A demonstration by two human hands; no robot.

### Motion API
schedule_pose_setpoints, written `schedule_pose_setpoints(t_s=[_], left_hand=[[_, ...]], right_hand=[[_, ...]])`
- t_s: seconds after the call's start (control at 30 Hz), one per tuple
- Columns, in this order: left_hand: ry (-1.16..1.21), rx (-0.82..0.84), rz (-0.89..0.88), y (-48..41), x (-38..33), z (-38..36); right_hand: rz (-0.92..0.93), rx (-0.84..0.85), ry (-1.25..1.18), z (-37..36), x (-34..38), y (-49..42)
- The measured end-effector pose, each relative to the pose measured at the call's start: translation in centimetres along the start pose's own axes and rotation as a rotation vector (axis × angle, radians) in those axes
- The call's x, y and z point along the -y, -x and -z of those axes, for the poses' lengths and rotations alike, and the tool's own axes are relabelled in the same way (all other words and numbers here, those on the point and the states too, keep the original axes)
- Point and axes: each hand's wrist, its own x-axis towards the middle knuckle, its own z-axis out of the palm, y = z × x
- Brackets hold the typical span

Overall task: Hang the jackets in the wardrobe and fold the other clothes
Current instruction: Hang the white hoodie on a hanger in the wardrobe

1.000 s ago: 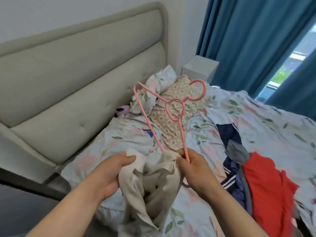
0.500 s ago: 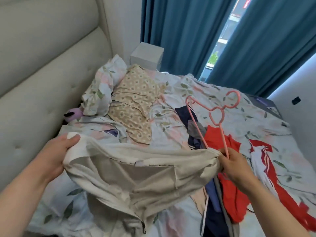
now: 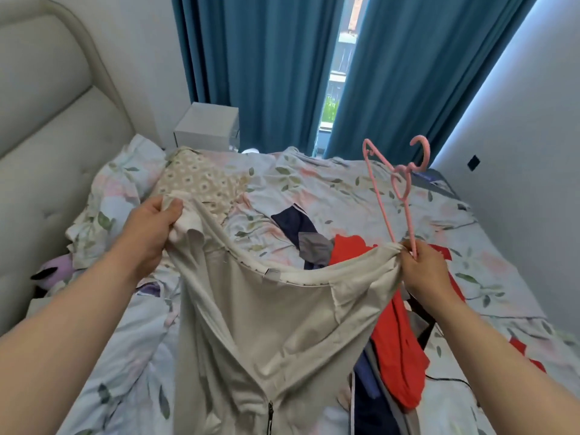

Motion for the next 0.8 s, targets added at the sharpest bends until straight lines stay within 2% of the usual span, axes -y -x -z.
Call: schedule_pose_setpoints(t_s=[0.1, 0.23, 0.37, 0.47, 0.6, 0.8], left_hand=[[0.03, -0.007, -0.028, -2.0, -1.5, -3.4], [0.0, 0.044, -0.012, -5.5, -0.8, -6.6], [-0.111, 0.117, 0.065, -8.3, 3.5, -9.1], [-0.15, 0.167, 0.14, -11.0, 8.6, -11.0], [-0.176, 0.21, 0.194, -16.4, 15.6, -12.3], [-0.257, 0.315, 0.114, -27.5, 24.1, -14.0]], right_hand=[[0.006, -0.013, 0.0, 0.6, -0.4, -4.4], [-0.009, 0.071, 0.089, -0.8, -1.4, -8.1], [-0.075, 0.236, 0.079, -4.3, -4.1, -8.9], [-0.14, 0.299, 0.055, -8.3, -7.4, -9.2], [-0.219, 0.267, -0.017, -14.4, -10.7, -10.6], [-0.231, 0.123, -0.031, -23.4, -14.2, -14.5]])
